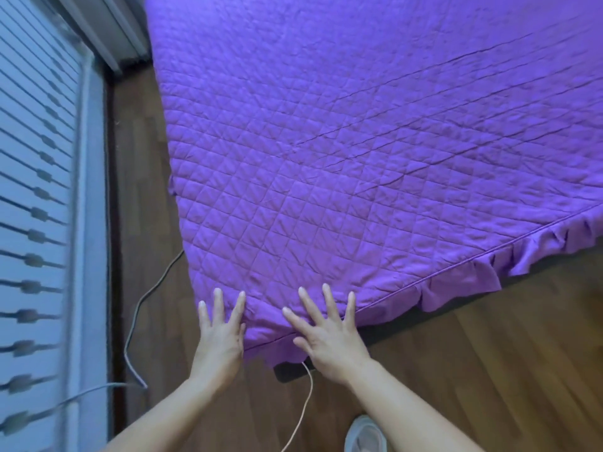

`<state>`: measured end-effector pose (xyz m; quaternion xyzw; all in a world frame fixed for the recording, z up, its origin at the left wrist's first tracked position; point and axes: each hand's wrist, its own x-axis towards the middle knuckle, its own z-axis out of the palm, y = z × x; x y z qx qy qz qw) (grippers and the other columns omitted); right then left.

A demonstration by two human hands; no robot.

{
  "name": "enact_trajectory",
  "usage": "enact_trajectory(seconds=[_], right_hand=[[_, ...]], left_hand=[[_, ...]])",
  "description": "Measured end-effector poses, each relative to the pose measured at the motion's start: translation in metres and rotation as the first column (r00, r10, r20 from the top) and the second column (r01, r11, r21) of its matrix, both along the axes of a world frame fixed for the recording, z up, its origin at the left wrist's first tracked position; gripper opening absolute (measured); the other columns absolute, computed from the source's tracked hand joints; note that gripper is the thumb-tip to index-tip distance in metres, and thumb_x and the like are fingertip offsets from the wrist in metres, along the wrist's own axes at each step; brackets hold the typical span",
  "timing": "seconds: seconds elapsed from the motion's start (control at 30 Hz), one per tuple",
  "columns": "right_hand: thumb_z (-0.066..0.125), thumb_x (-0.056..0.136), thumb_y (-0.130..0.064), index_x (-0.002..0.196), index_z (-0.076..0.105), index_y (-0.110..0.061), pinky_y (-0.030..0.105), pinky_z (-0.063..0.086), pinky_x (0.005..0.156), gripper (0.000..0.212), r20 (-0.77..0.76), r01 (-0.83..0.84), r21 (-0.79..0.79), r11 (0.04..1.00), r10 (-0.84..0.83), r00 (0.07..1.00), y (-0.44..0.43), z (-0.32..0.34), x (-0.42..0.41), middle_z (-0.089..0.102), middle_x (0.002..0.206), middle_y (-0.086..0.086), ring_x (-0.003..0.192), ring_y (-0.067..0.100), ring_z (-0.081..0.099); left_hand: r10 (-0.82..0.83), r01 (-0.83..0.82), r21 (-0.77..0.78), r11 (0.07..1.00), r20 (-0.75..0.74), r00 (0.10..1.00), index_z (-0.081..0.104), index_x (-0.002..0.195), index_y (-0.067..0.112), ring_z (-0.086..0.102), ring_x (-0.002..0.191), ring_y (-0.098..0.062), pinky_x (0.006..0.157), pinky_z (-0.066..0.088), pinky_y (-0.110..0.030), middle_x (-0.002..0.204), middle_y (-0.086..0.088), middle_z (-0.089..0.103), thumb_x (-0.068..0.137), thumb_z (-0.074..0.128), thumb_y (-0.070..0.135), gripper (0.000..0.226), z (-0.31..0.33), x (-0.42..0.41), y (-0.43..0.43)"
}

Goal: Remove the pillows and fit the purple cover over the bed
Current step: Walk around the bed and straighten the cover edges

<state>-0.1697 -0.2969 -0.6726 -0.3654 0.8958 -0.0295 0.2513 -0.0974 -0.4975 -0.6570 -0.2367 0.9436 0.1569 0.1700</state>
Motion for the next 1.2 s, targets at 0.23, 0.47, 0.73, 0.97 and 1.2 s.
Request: enact_trajectory(seconds=[0.23,0.47,0.73,0.97,1.2], right_hand=[[-0.008,0.081,-0.059,0.145,0.0,-0.047,0.069,-0.018,0.099,0.065,-0.043,-0.04,-0.042,0.998,0.038,0.998,0.007,0.008,-0.026,-0.024,0.152,-0.01,0.137,0.031,-0.028],[0.004,0.085,-0.057,0.145,0.013,-0.043,0.075,0.002,0.099,0.063,-0.033,-0.034,0.074,0.997,0.036,0.999,0.001,0.01,-0.013,-0.007,0.157,0.003,0.142,0.042,-0.002],[0.029,0.082,-0.055,0.131,0.047,-0.04,0.074,0.032,0.089,0.055,-0.069,-0.063,0.029,0.998,0.065,0.996,0.007,0.004,0.004,0.046,0.143,0.007,0.126,0.043,0.045],[0.02,0.093,-0.053,0.146,0.016,-0.04,0.072,0.006,0.101,0.055,-0.136,0.235,0.061,0.97,-0.225,0.965,0.035,0.009,-0.051,0.004,0.159,0.004,0.142,0.042,0.008],[-0.014,0.051,-0.065,0.147,0.001,-0.042,0.062,-0.002,0.109,0.099,0.228,0.163,0.153,0.975,-0.195,0.954,0.077,0.063,-0.045,-0.016,0.158,-0.002,0.143,0.036,-0.014]], left_hand=[[0.375,-0.376,0.022,0.927,0.015,0.927,0.008,0.15,0.024,0.056,0.104,-0.04,0.086,0.042,-0.042,0.115,-0.022,0.058,0.095,0.039,0.012,0.065,0.012,-0.005,-0.004],[0.314,-0.307,-0.122,0.944,0.043,0.949,0.016,0.148,0.027,0.056,0.103,-0.037,0.083,0.042,-0.039,0.118,-0.015,0.051,0.094,0.033,0.014,0.059,0.021,-0.006,-0.007],[0.191,-0.169,-0.163,0.972,0.132,0.973,0.011,0.148,0.03,0.057,0.1,-0.032,0.079,0.042,-0.036,0.111,-0.008,0.05,0.088,0.039,0.013,0.069,0.025,0.011,-0.008],[-0.277,0.307,-0.397,0.865,0.132,0.952,0.053,0.128,0.018,0.059,0.105,-0.041,0.078,0.05,-0.05,0.116,-0.021,0.061,0.045,0.074,0.002,0.088,0.011,-0.01,0.001],[-0.25,0.317,-0.081,0.945,0.446,0.859,0.021,0.145,0.019,0.041,0.13,-0.032,0.102,0.039,-0.04,0.147,-0.013,0.035,0.087,0.034,0.015,0.059,0.057,-0.051,0.053]])
